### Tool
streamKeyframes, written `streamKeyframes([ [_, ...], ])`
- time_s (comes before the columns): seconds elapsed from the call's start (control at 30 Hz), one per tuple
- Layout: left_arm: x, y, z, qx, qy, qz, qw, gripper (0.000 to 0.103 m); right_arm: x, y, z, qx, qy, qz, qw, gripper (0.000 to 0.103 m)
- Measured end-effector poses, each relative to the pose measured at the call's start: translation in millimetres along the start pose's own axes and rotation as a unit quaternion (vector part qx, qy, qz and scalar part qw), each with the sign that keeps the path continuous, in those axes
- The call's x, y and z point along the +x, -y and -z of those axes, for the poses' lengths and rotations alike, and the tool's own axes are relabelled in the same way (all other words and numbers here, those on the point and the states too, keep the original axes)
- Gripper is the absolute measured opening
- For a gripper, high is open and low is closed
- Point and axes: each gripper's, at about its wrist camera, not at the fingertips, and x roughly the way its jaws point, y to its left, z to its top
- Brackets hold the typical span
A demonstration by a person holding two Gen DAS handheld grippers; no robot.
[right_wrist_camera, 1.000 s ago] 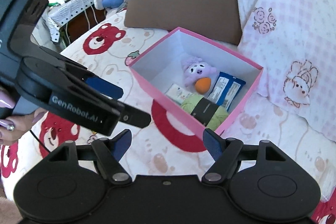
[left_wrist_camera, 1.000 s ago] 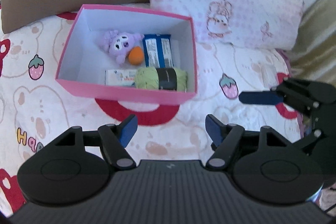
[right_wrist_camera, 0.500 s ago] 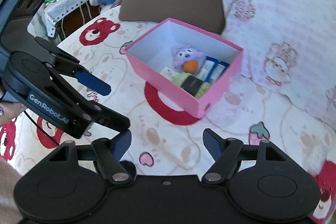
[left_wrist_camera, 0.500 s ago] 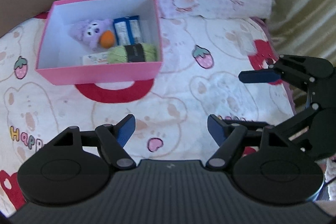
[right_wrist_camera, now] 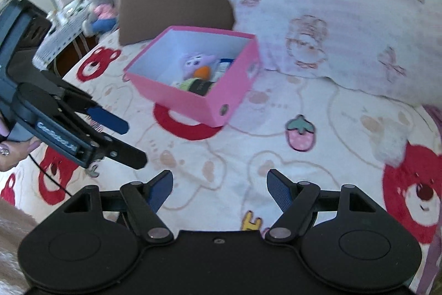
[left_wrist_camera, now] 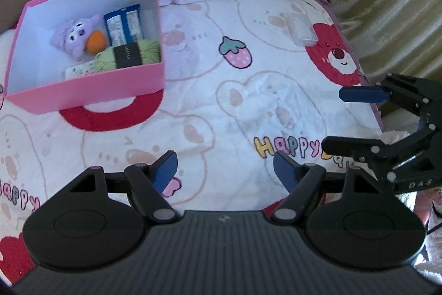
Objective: Organize objects
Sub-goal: 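Move the open right gripper toward the clear plastic box on the blanket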
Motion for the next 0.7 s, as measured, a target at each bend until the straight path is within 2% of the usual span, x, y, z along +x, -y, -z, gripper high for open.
streamKeyframes([
  [0.27, 12, 30, -18, 0.035, -0.001, 0.014, 0.9993, 0.079, -6, 34, 23, 0.018, 0.033, 0.037, 0.999, 0.079],
  [0.47, 46, 46, -37, 0.039, -0.02, 0.031, 0.9986, 0.08, -4, 61, 35, 0.015, 0.08, 0.092, 0.992, 0.081],
  [0.7, 85, 62, -65, 0.047, -0.031, 0.035, 0.9978, 0.08, 9, 101, 44, 0.051, 0.085, 0.139, 0.985, 0.082],
])
